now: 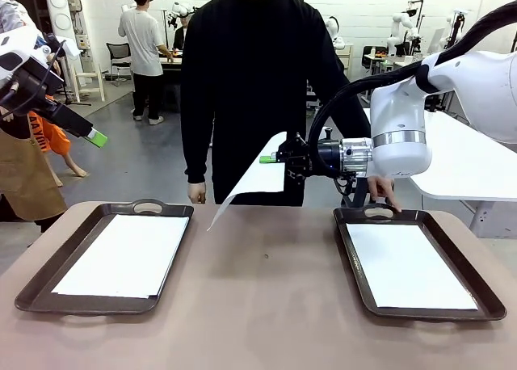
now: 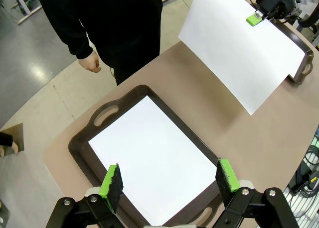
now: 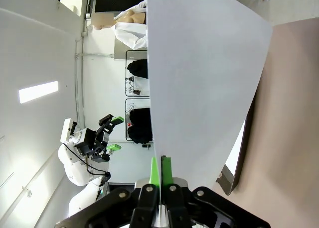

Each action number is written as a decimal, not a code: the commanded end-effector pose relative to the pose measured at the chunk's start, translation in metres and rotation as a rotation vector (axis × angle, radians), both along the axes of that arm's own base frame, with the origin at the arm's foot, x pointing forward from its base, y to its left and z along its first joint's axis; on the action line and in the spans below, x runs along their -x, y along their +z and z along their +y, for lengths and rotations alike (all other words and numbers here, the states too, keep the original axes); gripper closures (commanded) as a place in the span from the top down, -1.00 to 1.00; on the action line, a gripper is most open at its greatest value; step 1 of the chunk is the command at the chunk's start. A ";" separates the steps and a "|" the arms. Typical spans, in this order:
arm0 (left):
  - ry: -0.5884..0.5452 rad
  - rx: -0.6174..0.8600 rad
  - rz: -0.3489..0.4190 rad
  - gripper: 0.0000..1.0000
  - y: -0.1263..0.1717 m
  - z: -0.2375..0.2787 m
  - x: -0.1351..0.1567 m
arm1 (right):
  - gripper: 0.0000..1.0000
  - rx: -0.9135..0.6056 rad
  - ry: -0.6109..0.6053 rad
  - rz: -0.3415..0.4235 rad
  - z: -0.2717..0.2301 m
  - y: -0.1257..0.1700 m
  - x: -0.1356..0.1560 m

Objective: Sort the A4 documents.
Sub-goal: Place the A4 Paper in the designated Handle tray.

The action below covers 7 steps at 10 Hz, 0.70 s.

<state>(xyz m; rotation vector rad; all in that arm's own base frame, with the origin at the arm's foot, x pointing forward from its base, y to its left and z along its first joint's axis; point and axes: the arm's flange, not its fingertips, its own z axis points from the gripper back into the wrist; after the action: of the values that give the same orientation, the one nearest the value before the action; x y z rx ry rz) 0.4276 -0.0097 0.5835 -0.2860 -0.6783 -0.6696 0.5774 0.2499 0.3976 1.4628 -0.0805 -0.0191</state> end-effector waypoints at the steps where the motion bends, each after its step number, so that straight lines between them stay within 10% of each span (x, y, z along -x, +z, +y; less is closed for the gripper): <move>1: -0.003 -0.002 -0.003 0.94 0.000 0.001 0.001 | -1.00 0.006 -0.008 0.002 0.001 -0.001 0.000; 7: -0.003 -0.002 -0.003 0.94 0.000 0.001 0.001 | -0.97 0.171 0.256 -0.122 -0.124 0.032 0.049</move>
<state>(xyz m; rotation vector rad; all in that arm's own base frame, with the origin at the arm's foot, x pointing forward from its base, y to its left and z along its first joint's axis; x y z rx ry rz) 0.4276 -0.0095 0.5834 -0.2860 -0.6783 -0.6692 0.5345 0.1447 0.4294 1.3084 0.0229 0.2321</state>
